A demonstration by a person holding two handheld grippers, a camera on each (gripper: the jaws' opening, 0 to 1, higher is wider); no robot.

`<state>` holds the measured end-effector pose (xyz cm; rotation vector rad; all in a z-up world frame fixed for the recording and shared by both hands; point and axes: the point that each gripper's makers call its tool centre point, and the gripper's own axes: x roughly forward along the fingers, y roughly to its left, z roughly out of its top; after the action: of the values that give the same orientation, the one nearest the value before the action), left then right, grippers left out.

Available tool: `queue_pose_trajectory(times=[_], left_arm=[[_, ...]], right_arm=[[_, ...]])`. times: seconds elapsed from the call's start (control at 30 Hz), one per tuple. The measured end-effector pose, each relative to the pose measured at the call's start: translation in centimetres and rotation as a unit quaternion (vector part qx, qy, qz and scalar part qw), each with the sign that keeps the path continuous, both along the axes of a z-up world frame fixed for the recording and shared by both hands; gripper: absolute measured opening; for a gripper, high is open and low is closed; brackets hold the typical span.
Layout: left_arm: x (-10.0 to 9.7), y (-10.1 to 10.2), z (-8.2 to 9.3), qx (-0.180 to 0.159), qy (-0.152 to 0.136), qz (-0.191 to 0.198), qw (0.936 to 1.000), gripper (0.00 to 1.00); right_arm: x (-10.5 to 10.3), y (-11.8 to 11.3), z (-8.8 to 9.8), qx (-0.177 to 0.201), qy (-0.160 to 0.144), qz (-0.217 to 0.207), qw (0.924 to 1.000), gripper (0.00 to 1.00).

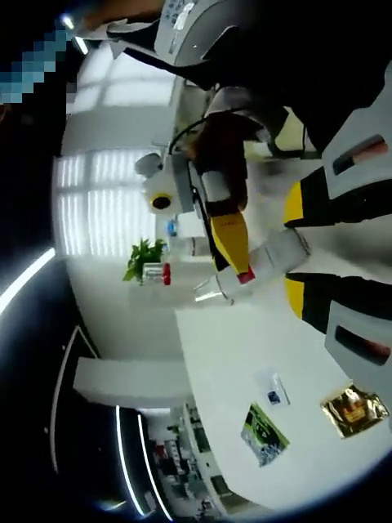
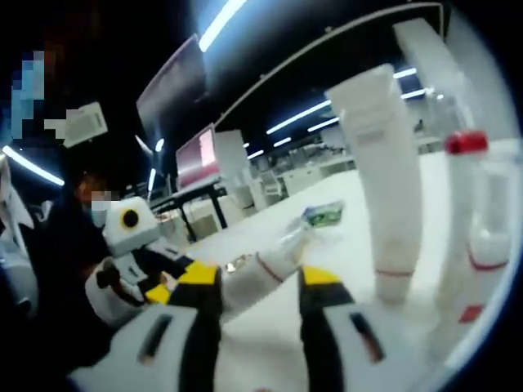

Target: Arrange the skincare products in the storage area until every visible bottle or jar stands upright without overlapping.

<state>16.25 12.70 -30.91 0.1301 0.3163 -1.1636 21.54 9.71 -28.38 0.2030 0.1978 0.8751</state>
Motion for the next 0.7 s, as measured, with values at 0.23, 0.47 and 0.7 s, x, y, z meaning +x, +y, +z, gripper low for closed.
queue_pose_trajectory(times=[0.23,0.47,0.7], left_arm=[[0.0,-0.2,-1.0,0.020,-0.001,-0.005,0.9998,0.21],[0.3,-0.1,-1.2,0.024,-0.019,-0.007,0.9995,0.10],[1.0,0.2,-0.8,0.010,-0.027,0.004,0.9996,0.10]], right_arm=[[0.0,0.0,0.2,0.009,-0.006,-0.001,0.9999,0.29],[-0.8,0.4,0.5,0.011,-0.008,0.018,0.9998,0.21],[-1.6,1.0,0.1,-0.001,-0.006,0.035,0.9994,0.15]])
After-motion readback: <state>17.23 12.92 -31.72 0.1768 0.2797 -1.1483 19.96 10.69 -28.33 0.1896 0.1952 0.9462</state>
